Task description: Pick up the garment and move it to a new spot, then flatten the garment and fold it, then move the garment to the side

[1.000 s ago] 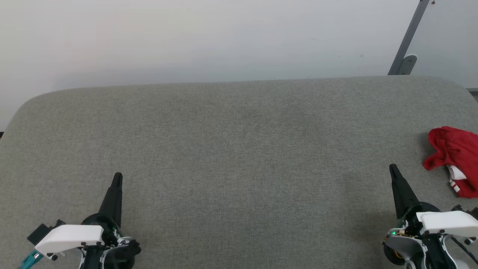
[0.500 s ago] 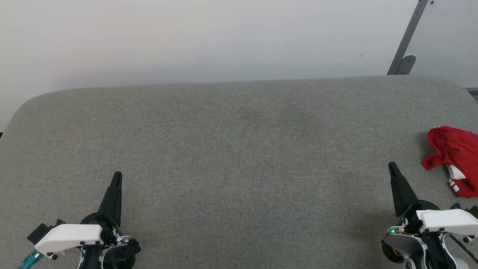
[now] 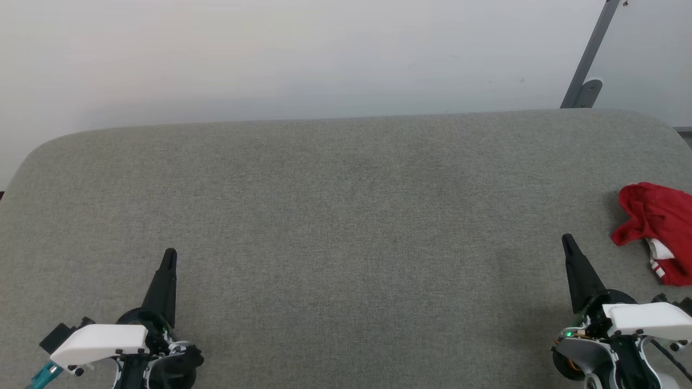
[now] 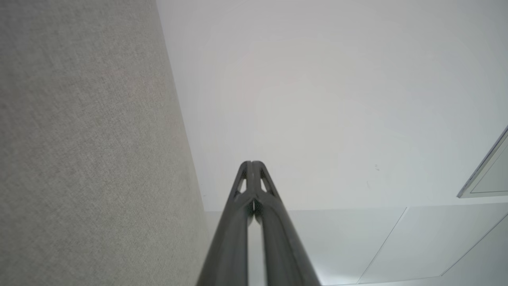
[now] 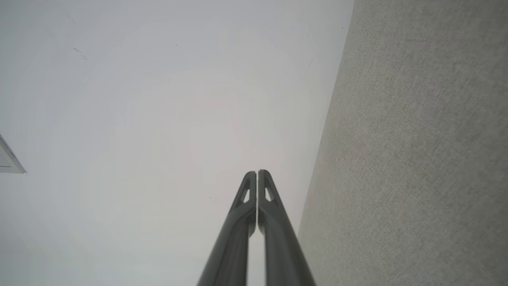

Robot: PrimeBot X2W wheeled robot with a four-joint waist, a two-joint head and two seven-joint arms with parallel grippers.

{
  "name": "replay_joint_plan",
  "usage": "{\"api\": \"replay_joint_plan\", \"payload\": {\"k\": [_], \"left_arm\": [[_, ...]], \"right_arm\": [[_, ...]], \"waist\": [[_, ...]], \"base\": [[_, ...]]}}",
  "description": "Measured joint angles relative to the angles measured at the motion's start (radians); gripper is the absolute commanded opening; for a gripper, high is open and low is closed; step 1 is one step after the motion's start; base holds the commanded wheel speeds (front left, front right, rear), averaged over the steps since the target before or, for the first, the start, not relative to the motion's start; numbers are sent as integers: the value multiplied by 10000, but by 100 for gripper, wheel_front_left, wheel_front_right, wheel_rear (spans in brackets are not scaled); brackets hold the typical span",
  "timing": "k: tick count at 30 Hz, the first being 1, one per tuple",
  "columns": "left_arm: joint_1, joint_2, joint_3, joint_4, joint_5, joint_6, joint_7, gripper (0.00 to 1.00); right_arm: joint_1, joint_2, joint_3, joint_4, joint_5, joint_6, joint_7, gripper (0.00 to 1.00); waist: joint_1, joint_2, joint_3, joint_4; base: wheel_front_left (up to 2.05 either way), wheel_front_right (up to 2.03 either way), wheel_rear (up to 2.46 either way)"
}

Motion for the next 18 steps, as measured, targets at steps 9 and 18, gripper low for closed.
{"api": "replay_joint_plan", "payload": {"k": [9, 18], "left_arm": [[0, -19, 33, 0, 13, 0, 35, 0], [-1, -33, 56, 2, 38, 0, 56, 0]], "right_arm": [[0, 0, 2, 4, 0, 0, 0, 0], [0, 2, 0, 0, 0, 0, 0, 0]], "waist": [[0, 0, 0, 0], [0, 0, 0, 0]], "base": [[0, 0, 0], [0, 0, 0]]}}
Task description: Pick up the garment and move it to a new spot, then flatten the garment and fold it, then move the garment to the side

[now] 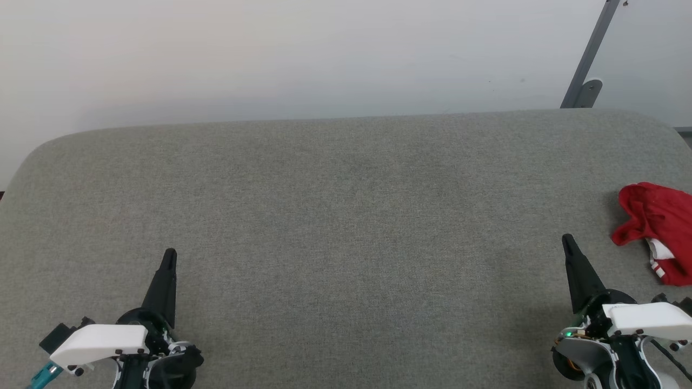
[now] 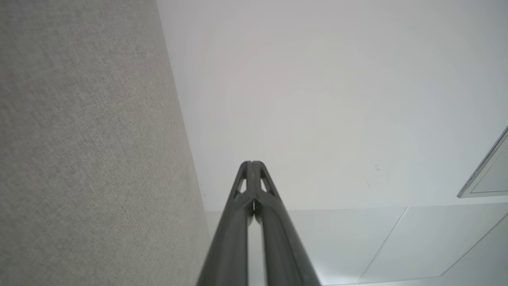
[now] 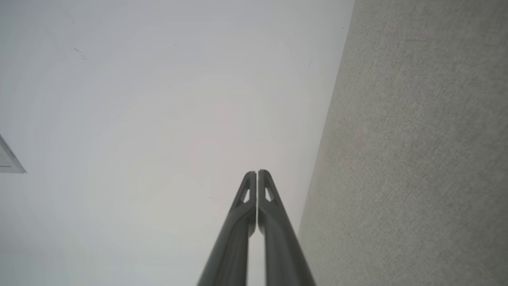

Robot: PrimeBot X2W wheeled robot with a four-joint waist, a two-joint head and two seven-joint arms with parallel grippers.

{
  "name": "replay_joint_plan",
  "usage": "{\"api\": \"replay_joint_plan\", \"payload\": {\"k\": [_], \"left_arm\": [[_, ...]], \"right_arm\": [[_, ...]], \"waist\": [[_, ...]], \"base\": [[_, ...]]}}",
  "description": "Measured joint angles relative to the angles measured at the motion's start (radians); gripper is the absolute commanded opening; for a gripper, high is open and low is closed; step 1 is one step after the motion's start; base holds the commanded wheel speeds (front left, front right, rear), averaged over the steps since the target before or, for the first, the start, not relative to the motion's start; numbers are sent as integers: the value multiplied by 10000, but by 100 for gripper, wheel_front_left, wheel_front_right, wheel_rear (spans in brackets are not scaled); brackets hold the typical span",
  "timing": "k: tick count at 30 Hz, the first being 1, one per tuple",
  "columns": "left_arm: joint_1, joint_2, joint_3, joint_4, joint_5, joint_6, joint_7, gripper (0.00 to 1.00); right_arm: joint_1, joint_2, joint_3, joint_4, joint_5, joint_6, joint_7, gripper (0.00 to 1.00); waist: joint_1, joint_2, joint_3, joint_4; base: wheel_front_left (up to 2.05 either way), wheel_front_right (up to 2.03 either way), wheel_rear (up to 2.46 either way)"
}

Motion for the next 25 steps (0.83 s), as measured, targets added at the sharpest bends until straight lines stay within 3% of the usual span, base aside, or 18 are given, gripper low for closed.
{"api": "replay_joint_plan", "payload": {"k": [25], "left_arm": [[-1, -33, 52, 0, 33, 0, 33, 0]], "right_arm": [[0, 0, 2, 4, 0, 0, 0, 0]], "waist": [[0, 0, 0, 0]], "base": [[0, 0, 0]]}}
